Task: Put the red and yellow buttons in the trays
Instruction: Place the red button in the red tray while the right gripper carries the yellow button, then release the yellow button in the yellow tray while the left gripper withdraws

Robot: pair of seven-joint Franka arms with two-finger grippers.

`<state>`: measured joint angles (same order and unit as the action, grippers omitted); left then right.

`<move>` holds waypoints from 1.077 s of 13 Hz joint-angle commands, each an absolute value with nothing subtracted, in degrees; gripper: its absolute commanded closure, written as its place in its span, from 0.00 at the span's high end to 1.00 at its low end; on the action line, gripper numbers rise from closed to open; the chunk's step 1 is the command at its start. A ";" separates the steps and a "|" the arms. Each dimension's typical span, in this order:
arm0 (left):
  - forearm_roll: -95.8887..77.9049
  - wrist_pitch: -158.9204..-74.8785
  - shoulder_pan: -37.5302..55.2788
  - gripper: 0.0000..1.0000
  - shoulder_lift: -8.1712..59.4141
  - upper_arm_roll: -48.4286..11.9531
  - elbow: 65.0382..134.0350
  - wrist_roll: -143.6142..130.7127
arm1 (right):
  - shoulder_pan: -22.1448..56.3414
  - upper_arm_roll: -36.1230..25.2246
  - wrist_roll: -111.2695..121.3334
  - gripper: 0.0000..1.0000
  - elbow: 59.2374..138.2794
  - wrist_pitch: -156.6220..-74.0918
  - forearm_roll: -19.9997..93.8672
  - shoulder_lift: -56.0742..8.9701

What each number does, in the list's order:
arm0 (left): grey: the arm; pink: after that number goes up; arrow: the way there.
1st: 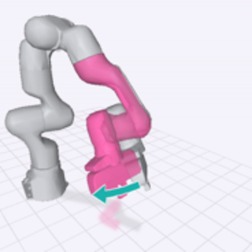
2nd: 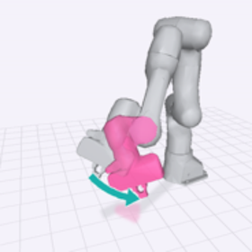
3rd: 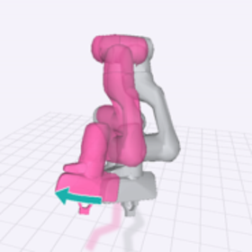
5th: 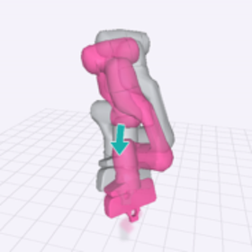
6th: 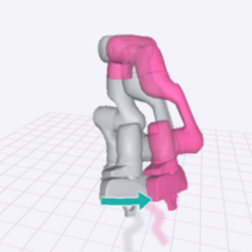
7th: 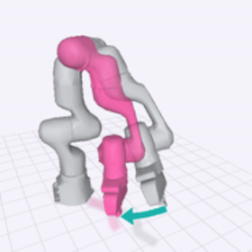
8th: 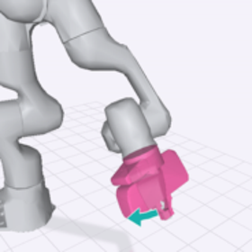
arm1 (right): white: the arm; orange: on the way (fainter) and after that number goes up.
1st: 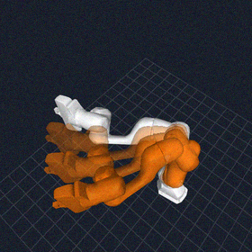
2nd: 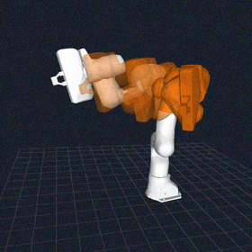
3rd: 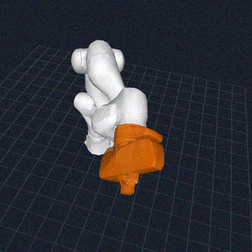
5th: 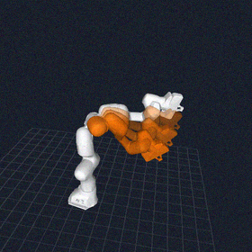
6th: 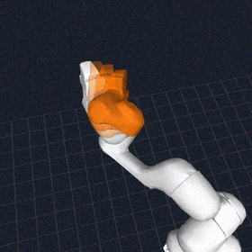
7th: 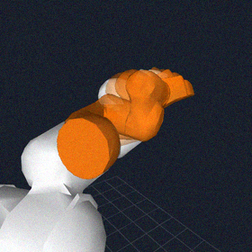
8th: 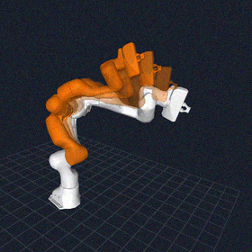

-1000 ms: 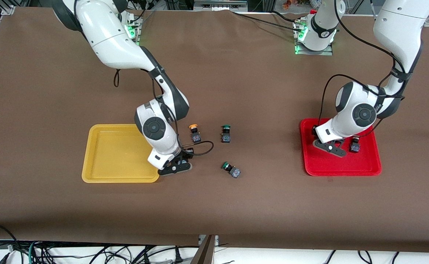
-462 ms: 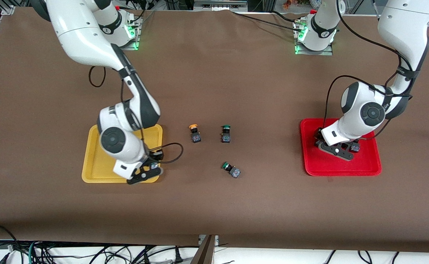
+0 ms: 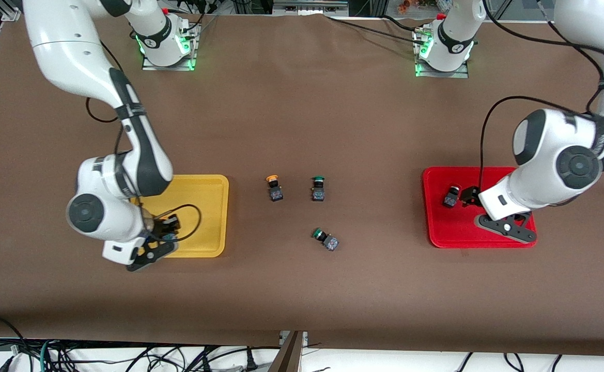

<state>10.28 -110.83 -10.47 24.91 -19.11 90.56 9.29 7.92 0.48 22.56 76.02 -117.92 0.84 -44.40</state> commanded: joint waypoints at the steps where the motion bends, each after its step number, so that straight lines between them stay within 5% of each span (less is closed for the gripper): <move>1: 9.49 -104.52 -9.32 1.00 27.43 -19.42 82.28 9.14 | 4.58 1.32 27.42 0.29 78.13 -119.61 0.97 -43.68; 9: 2.75 -87.47 -6.94 1.00 11.18 -16.54 80.85 -5.71 | 4.57 2.20 21.80 0.40 84.19 -119.09 1.93 -42.80; 10: 0.03 -86.23 -6.77 1.00 8.03 -13.91 83.21 -5.80 | 4.57 2.20 21.80 0.49 84.90 -119.09 1.93 -42.72; 11: -0.61 -86.13 -6.07 1.00 4.87 -11.36 86.63 -5.54 | 4.57 2.20 20.49 0.74 85.77 -119.18 2.02 -42.45; 12: -1.05 -86.13 -4.93 1.00 2.31 -8.99 89.71 -5.10 | 4.57 2.20 18.56 0.89 86.22 -119.01 2.02 -41.93; 14: -1.05 -86.05 -3.34 1.00 1.06 -5.20 91.06 -5.36 | 5.01 4.81 13.21 0.92 85.61 -115.60 1.93 -40.53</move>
